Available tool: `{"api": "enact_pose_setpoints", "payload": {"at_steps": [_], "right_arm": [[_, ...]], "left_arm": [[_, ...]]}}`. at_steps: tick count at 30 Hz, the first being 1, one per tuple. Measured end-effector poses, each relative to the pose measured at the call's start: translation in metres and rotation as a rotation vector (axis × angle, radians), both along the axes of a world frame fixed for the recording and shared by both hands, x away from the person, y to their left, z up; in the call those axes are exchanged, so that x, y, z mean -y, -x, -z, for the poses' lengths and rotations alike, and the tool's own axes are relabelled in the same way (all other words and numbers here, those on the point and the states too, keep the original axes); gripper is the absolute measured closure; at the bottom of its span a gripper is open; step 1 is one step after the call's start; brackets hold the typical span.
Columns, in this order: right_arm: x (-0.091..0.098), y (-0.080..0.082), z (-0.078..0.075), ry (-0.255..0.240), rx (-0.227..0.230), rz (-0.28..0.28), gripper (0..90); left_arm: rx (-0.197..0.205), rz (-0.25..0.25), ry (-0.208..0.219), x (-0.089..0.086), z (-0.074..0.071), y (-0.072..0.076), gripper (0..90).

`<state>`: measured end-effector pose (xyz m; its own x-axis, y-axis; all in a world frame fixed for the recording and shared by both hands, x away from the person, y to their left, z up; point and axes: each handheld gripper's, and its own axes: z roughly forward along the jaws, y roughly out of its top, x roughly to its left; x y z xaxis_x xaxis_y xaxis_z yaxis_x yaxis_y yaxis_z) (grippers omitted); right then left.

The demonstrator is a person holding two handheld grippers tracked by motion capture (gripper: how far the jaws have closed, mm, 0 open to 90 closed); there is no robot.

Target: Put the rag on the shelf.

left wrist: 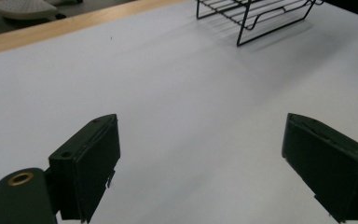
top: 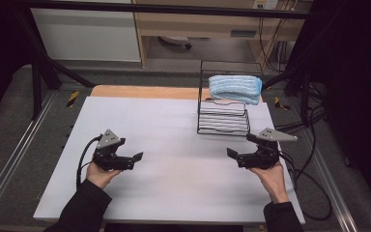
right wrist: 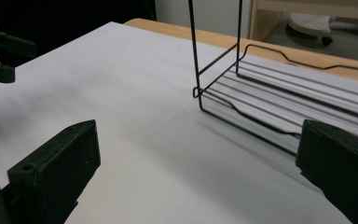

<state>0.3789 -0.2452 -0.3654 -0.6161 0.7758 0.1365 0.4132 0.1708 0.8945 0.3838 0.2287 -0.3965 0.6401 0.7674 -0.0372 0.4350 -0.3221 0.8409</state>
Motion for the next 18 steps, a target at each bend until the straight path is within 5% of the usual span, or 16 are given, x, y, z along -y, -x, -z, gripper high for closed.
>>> {"api": "enact_pose_setpoints", "payload": {"at_steps": [7,18], "right_arm": [[0.005,0.008,0.029,-0.009,-0.033,-0.012,0.3],[0.021,0.022,0.066,0.011,-0.085,-0.026,0.3]], "left_arm": [[-0.020,-0.028,-0.018,-0.029,0.015,0.016,11.6],[-0.050,-0.044,-0.048,-0.049,0.037,0.029,11.6]]}}
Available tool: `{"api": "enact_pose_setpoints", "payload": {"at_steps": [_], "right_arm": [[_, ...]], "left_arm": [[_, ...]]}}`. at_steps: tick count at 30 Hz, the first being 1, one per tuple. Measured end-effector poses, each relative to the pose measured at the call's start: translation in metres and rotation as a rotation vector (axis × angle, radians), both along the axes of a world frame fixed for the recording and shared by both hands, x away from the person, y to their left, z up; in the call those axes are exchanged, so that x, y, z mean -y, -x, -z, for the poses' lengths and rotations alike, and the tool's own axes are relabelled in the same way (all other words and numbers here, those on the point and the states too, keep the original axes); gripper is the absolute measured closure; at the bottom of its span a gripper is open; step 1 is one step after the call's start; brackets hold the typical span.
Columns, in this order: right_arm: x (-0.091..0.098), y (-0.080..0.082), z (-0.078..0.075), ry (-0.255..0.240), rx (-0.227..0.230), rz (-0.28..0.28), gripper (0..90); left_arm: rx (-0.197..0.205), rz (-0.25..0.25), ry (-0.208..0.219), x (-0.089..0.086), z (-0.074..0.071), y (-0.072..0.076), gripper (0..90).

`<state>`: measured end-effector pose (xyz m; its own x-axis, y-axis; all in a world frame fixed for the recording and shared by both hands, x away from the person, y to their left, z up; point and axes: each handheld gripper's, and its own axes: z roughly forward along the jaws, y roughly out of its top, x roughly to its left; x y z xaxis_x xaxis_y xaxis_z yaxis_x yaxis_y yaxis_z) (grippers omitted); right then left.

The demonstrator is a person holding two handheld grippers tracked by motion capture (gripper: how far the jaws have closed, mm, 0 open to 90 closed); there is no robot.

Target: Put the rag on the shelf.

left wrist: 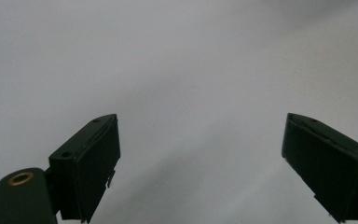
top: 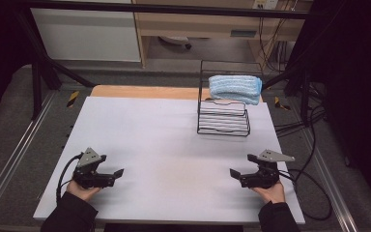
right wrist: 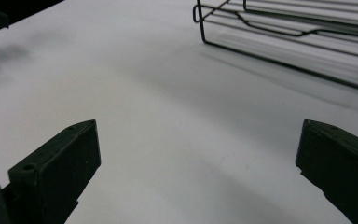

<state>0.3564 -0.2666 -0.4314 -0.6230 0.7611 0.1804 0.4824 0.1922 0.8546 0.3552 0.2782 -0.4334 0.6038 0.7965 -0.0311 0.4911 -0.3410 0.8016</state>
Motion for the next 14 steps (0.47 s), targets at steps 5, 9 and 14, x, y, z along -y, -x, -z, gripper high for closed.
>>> {"api": "enact_pose_setpoints", "payload": {"at_steps": [5,9,14], "right_arm": [[0.006,0.005,0.010,-0.006,-0.013,-0.010,0.3],[0.007,0.005,0.012,0.008,-0.016,-0.016,0.3],[0.006,0.005,0.013,0.012,-0.017,-0.019,0.3]], "left_arm": [[-0.005,0.005,-0.019,-0.002,0.006,0.002,11.6],[-0.012,0.000,-0.011,-0.004,0.008,0.001,11.6],[-0.020,0.002,-0.017,-0.003,0.009,0.001,11.6]]}}
